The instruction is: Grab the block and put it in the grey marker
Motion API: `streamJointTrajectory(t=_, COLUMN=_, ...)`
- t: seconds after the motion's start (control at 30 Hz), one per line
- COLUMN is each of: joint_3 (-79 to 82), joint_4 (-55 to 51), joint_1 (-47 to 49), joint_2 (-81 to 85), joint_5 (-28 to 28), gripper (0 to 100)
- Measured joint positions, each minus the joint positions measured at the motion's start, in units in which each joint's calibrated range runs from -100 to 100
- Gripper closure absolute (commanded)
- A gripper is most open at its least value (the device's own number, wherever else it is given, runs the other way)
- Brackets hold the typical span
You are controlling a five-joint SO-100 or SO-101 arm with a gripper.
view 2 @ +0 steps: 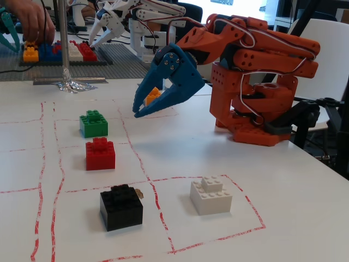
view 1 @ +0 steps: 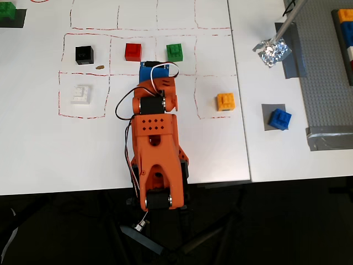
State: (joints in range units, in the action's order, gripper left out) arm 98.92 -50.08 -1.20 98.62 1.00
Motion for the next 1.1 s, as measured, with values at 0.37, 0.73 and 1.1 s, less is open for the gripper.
streamJointTrajectory(t=0.37, joint_3=0.00, joint_4=-1.21, joint_1=0.00, joint_2=0.00, joint_5=0.00, gripper=100)
streamJointTrajectory(t=0.73, joint_3=0.00, joint_4=-1.21, joint_1=0.00, joint_2=0.00, joint_5=0.00, gripper=100)
streamJointTrajectory(t=1.1, joint_3=0.00, joint_4=-1.21, joint_1=0.00, joint_2=0.00, joint_5=0.00, gripper=100)
